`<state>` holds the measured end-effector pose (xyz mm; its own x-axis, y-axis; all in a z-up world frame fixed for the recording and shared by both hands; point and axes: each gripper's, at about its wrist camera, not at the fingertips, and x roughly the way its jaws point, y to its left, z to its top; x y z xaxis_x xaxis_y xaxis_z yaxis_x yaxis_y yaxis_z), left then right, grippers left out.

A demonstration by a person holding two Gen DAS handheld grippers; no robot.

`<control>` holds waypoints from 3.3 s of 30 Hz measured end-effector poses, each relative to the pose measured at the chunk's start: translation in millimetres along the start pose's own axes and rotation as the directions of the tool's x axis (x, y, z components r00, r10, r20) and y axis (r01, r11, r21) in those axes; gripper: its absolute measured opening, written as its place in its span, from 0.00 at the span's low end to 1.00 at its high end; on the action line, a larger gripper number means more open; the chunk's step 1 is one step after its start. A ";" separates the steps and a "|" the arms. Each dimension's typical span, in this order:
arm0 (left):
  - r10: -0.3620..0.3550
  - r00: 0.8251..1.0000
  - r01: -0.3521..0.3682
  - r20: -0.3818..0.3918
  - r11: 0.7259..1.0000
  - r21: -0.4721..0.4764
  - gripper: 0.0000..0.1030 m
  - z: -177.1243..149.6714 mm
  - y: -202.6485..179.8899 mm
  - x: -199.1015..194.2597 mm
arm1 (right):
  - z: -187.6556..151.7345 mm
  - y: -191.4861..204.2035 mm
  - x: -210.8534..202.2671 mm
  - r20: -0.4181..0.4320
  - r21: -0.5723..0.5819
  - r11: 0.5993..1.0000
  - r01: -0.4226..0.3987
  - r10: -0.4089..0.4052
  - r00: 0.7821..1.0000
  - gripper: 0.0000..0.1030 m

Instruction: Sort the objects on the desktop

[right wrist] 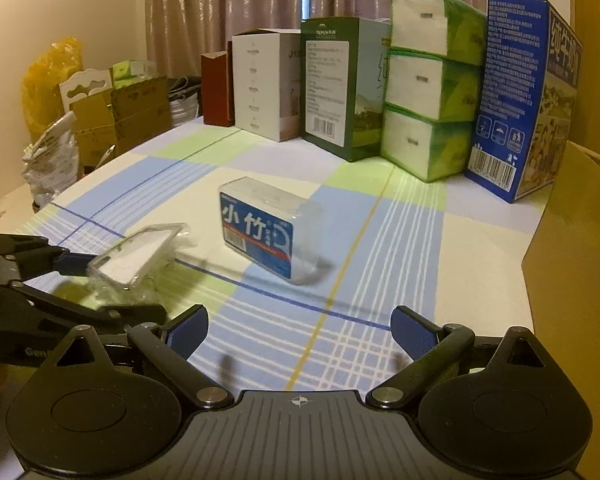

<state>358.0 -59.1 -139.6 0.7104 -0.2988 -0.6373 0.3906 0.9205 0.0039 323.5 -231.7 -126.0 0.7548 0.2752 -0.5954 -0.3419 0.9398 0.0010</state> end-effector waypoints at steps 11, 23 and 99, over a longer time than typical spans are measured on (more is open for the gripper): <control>0.012 1.000 -0.012 0.012 1.000 -0.016 0.48 4.2 6.0 0.5 | 14.7 9.5 20.8 0.018 -0.042 0.999 -0.024 0.025 1.000 0.93; 0.019 0.999 -0.019 0.036 1.000 -0.007 0.47 10.8 4.6 -2.1 | 38.0 5.9 58.3 0.011 -0.093 0.995 -0.043 0.044 0.999 0.83; 0.003 1.000 -0.003 0.014 1.000 -0.031 0.47 -10.5 -53.9 -105.3 | -16.8 30.8 -135.2 -0.048 0.105 0.991 0.086 -0.081 0.996 0.27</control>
<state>256.0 -74.7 -80.8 0.7197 -0.2992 -0.6265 0.3703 0.9287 -0.0181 201.5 -243.4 -59.0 0.7521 0.1882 -0.6316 -0.2155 0.9759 0.0341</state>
